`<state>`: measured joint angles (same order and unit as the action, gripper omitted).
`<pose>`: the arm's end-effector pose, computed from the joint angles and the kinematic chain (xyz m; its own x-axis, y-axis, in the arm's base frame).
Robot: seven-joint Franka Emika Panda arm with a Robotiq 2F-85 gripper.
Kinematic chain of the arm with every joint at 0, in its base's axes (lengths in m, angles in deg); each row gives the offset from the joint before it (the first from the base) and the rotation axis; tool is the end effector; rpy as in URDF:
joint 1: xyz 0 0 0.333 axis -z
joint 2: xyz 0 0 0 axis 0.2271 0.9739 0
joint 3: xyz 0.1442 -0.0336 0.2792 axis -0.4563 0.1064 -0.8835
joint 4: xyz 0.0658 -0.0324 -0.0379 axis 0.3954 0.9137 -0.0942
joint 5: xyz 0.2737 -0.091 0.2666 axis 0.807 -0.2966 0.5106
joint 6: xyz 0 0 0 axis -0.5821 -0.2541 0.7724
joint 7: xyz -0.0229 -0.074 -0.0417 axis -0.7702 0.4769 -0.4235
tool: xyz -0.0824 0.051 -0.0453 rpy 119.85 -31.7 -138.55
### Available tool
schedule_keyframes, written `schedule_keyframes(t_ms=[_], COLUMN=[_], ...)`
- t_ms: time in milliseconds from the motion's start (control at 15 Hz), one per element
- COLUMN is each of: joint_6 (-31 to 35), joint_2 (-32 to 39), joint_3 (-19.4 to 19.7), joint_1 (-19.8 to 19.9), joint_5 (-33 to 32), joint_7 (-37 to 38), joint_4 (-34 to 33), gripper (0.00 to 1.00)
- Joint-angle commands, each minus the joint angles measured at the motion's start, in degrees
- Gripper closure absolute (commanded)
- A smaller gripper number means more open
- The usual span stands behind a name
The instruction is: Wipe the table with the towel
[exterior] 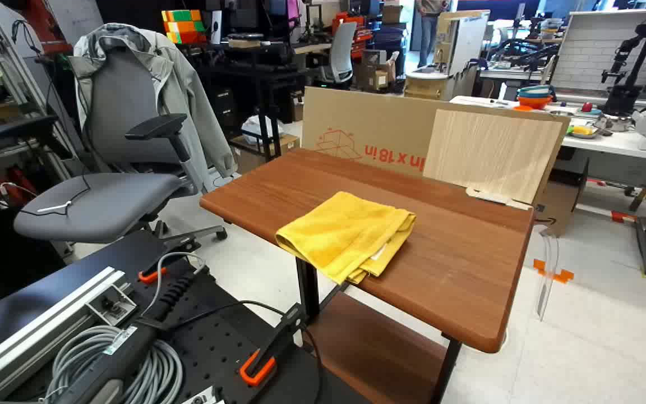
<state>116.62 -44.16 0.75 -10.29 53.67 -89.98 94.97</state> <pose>0.4392 -0.1304 0.4845 0.9809 0.1697 -0.0955 0.1670 -0.9853 -0.0348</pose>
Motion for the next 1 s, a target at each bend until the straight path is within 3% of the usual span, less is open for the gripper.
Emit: schedule_keyframes(t_ms=[0,533,733,933], joint_6=[-0.10,0.75,3.08,9.79], joint_2=[0.08,1.76,9.27,18.24], joint_3=[-0.80,-0.62,0.33,0.77], joint_1=[0.87,0.84,1.19,2.83], joint_5=[0.24,1.61,6.86,13.47], joint_7=[-0.19,0.73,3.83,7.35], joint_4=[-0.10,-1.00,-5.00,-7.52], gripper=[0.00,0.00,0.00,0.00])
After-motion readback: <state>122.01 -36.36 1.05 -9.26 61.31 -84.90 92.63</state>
